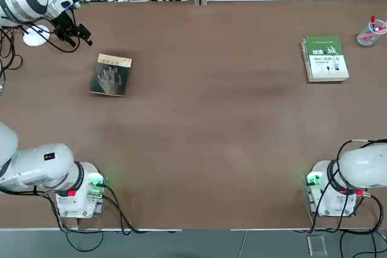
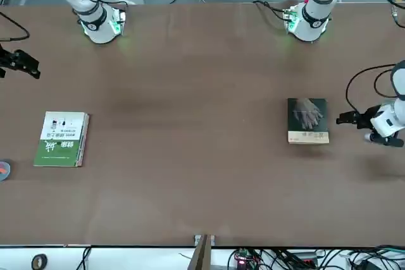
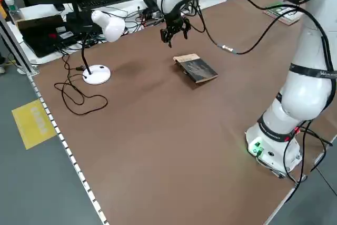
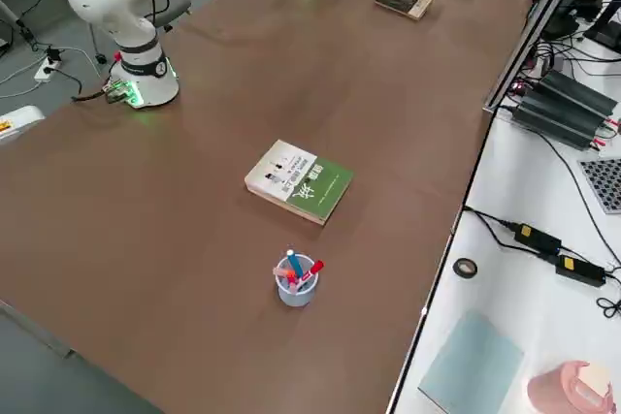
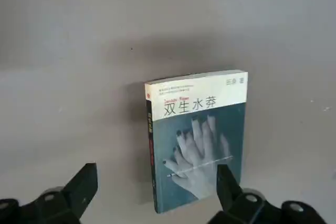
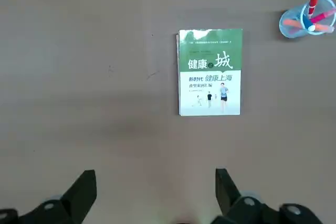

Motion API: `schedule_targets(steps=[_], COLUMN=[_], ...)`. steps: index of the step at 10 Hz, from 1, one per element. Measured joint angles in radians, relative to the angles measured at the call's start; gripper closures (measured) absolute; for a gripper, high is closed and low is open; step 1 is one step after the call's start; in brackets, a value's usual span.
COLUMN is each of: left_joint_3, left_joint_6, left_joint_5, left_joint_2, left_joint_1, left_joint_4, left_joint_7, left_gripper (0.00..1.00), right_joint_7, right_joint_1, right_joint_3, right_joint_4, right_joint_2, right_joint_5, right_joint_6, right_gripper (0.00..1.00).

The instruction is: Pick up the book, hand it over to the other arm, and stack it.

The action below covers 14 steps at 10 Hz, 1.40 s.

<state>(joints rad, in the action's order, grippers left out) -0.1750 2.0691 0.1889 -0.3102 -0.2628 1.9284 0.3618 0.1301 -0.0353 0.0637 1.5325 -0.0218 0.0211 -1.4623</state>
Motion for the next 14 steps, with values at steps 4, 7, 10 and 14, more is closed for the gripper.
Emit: schedule_targets(steps=[4, 7, 10, 14], left_joint_3=[0.0, 0.0, 0.0, 0.0], left_joint_6=[0.036, 0.064, 0.095, 0.107], left_joint_5=[0.02, 0.091, 0.154, 0.186], left_joint_2=[-0.049, -0.089, -0.138, -0.168], left_joint_1=[-0.015, -0.029, -0.03, -0.034], left_joint_4=[0.0, 0.0, 0.0, -0.002], left_joint_7=[0.071, 0.148, 0.21, 0.258], left_gripper=[0.0, 0.0, 0.0, 0.0], right_joint_7=[0.0, -0.001, -0.001, -0.001], right_joint_1=[-0.004, -0.004, -0.004, -0.004], right_joint_3=[0.003, 0.003, 0.002, 0.0], right_joint_4=[0.0, 0.001, 0.001, 0.001], right_joint_2=[0.0, 0.0, 0.0, 0.0], right_joint_5=[0.0, -0.007, -0.032, -0.04], right_joint_6=[0.017, 0.019, 0.019, 0.018], right_gripper=[0.0, 0.0, 0.0, 0.0])
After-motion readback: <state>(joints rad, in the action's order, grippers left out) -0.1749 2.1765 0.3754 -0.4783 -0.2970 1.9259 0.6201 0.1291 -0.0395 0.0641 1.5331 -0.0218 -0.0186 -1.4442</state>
